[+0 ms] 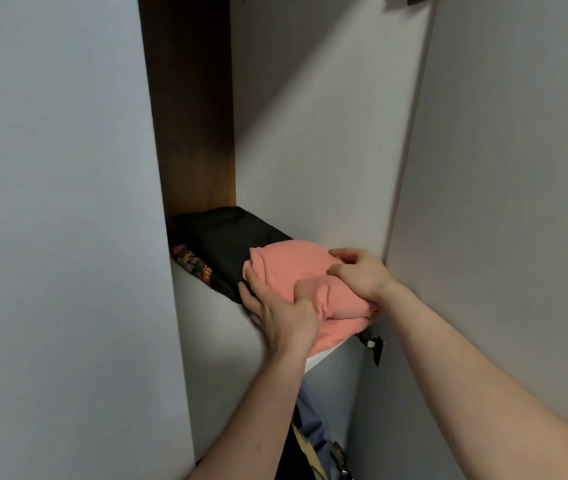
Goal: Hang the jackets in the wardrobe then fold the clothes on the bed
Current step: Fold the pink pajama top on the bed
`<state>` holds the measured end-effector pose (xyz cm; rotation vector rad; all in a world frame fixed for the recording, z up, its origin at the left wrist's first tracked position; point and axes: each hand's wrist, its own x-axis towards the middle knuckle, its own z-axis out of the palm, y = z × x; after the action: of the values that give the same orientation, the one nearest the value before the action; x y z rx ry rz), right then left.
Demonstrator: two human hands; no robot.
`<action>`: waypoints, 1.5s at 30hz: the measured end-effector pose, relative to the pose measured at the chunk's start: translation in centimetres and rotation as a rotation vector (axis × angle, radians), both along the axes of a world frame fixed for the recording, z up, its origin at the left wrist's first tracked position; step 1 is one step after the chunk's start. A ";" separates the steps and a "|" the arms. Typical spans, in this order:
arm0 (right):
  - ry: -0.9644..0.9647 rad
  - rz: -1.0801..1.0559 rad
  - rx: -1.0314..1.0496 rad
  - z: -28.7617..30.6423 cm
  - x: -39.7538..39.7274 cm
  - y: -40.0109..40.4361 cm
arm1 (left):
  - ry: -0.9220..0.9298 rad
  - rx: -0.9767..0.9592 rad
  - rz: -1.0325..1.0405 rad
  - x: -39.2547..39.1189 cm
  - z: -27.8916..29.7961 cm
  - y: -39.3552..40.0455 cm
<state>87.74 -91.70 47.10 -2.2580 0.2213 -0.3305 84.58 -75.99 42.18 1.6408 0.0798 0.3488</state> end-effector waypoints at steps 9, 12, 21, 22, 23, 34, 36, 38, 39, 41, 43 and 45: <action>-0.160 0.044 0.011 -2.1 2.4 -0.5 | -0.168 0.705 -0.033 0.6 -2.4 -0.5; -0.179 0.051 0.002 -2.4 2.6 -0.5 | -0.088 0.800 -0.074 0.8 -2.3 -0.5; -0.627 -0.094 -0.039 -4.7 -0.3 0.6 | -0.025 0.813 -0.125 0.6 -2.0 0.0; -0.631 -0.086 -0.040 -5.4 -0.7 0.7 | -0.028 0.806 -0.123 0.6 -2.0 -0.1; -0.624 -0.077 -0.047 -6.1 -1.0 0.7 | -0.030 0.798 -0.124 0.5 -2.0 -0.1; -0.540 -0.125 -0.103 -7.5 -0.2 1.1 | 0.008 0.728 -0.157 1.2 -1.8 -0.6; -0.527 -0.115 -0.125 -7.7 -0.2 1.0 | 0.015 0.741 -0.159 1.0 -1.7 -0.6; -0.511 -0.093 -0.155 -7.8 -0.7 0.8 | 0.012 0.744 -0.163 0.7 -1.6 -0.5; -0.506 -0.080 -0.172 -7.9 -0.9 0.6 | 0.005 0.739 -0.163 0.5 -1.5 -0.4; -0.494 -0.064 -0.216 -8.2 -1.4 0.6 | -0.002 0.721 -0.153 0.3 -1.5 -0.3; -0.462 -0.085 -0.232 -8.4 -2.0 0.8 | -0.018 0.704 -0.124 0.0 -1.4 -0.2; -0.415 -0.124 -0.194 -8.4 -3.2 1.0 | -0.046 0.689 -0.107 -0.7 -1.3 0.0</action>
<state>84.56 -90.65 38.74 -2.3067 0.1132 -0.9073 83.87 -76.03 40.93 2.3053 -0.1827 0.3523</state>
